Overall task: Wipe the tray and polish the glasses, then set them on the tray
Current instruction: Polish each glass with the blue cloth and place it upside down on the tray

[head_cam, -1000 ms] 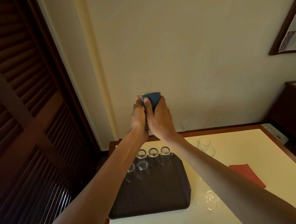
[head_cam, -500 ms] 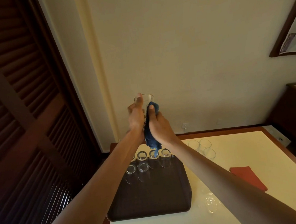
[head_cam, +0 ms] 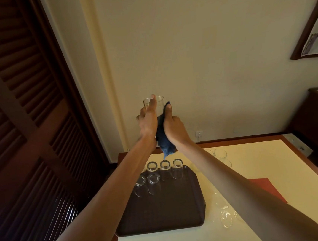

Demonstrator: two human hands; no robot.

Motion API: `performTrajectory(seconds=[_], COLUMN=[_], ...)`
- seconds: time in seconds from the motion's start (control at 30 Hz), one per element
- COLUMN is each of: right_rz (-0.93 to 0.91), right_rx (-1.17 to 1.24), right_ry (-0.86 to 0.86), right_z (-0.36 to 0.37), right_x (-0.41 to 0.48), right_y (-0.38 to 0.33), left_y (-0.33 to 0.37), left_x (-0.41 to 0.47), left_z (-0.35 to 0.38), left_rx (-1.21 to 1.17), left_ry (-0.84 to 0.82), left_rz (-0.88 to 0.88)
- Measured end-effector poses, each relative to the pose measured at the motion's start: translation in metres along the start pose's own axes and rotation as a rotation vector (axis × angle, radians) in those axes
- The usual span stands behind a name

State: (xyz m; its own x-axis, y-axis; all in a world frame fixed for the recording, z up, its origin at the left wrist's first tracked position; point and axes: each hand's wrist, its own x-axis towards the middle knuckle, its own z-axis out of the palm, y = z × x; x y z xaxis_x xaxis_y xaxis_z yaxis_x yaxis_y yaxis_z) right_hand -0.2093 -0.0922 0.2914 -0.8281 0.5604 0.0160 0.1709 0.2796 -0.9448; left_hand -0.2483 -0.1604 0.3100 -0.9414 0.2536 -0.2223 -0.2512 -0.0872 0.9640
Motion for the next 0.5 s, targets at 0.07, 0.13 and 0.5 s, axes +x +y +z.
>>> performTrajectory(seconds=[0.07,0.13,0.5], right_rz=[-0.048,-0.104,0.012], right_rx=[-0.054,-0.057,0.17], right_ry=[-0.028,-0.005,0.081], right_z=[0.004,0.009,-0.01], right_x=[-0.009,-0.013,0.021], right_y=[0.005,0.007,-0.008], left_y=[0.0,-0.004,0.0], left_x=[0.003,0.007,-0.01], left_z=[-0.004,-0.003,0.014], left_rx=[-0.011,-0.046,0.015], left_ry=[0.013,0.021,-0.048], left_rz=[0.036,0.039,0.056])
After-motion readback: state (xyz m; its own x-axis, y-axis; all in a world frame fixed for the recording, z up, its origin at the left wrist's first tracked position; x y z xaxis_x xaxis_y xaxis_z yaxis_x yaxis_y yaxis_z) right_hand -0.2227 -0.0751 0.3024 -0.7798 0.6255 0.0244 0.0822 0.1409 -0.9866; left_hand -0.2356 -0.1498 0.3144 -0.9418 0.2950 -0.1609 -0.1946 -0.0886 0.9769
